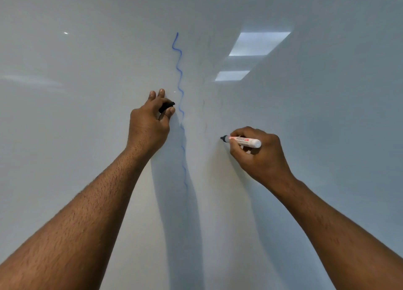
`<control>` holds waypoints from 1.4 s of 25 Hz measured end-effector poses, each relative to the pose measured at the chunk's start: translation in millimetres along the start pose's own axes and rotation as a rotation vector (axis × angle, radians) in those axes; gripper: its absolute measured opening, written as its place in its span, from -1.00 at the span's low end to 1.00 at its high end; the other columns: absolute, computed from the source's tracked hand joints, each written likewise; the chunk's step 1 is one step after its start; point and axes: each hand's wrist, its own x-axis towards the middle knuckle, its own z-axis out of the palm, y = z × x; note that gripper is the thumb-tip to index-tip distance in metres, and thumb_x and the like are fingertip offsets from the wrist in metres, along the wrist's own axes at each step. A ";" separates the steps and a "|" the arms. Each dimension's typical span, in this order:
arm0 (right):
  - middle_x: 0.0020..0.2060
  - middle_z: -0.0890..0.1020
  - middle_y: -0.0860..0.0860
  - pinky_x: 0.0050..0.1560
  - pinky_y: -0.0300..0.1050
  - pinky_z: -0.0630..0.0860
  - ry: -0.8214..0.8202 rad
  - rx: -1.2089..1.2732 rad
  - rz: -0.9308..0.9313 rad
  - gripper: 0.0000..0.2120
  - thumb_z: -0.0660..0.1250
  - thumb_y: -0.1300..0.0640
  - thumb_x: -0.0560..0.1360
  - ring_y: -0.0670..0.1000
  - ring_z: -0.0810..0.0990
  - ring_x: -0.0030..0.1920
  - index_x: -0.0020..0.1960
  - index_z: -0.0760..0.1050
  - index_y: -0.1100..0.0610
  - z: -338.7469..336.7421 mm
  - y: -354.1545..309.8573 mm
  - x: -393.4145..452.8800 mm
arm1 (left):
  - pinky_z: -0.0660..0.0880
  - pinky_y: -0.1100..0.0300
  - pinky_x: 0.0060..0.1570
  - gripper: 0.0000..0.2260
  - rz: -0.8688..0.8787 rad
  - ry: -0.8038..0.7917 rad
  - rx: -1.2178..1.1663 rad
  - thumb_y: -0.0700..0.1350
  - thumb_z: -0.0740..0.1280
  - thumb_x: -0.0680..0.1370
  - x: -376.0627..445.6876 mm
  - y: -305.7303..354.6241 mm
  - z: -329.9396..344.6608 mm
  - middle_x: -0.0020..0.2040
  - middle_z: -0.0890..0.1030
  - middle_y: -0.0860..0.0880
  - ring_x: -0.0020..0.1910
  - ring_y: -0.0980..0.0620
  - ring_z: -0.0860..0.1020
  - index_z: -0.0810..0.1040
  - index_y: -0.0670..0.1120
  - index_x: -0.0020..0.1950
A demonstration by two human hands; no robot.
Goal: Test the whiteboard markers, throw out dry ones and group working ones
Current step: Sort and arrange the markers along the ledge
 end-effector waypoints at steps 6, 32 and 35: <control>-0.26 0.63 -0.07 -0.31 -0.06 0.50 -0.091 -0.051 0.036 -0.89 0.32 0.05 0.48 -0.05 0.54 -0.28 -0.08 0.60 0.04 5.0 10.6 -69.8 | 0.06 0.72 0.15 -0.84 -0.032 -0.048 -0.017 -0.17 0.32 0.58 -41.9 -11.2 1.3 0.40 0.45 0.01 0.46 0.20 0.24 0.61 -0.06 0.13; -0.33 0.61 0.21 -0.30 -0.11 0.37 -0.221 0.741 1.646 -0.83 0.21 0.33 0.57 0.03 0.43 -0.35 -0.12 0.56 0.27 -42.6 -48.5 -435.7 | 0.47 0.25 -0.26 -0.86 -1.756 -0.512 -0.878 -0.18 0.29 0.55 -514.8 0.2 20.0 -0.29 0.53 -0.10 -0.33 0.06 0.46 0.55 -0.23 0.01; -0.37 0.61 0.18 -0.35 -0.17 0.38 -0.231 0.693 1.677 -0.82 0.22 0.34 0.57 0.00 0.44 -0.39 -0.14 0.56 0.26 -41.7 -42.8 -441.5 | 0.47 0.23 -0.22 -0.85 -1.782 -0.538 -0.857 -0.18 0.29 0.55 -521.4 3.2 23.0 -0.29 0.53 -0.09 -0.32 0.06 0.47 0.57 -0.24 0.02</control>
